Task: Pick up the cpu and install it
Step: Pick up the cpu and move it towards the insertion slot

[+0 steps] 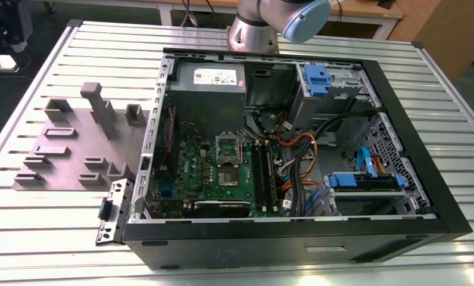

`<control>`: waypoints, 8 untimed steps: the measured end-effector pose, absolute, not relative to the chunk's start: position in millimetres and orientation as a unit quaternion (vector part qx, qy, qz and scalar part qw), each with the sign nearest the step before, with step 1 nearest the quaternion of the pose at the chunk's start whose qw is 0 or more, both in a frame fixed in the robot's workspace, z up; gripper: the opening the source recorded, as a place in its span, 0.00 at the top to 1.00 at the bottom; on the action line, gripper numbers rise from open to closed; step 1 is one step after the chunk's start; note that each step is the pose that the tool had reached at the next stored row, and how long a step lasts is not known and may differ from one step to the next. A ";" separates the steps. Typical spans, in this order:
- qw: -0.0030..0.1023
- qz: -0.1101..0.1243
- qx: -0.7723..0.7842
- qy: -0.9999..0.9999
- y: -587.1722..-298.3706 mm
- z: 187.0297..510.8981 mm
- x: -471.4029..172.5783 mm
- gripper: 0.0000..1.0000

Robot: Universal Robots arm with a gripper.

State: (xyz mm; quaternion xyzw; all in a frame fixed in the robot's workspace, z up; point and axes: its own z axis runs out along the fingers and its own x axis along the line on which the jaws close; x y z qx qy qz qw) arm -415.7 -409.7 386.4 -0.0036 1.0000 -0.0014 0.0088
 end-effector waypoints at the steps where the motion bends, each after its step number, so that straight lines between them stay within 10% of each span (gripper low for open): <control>1: 0.009 -0.001 -0.004 1.000 -409.7 386.4 -415.6 0.53; 8: 0.009 -0.001 -0.004 1.000 -409.7 386.4 -411.5 0.53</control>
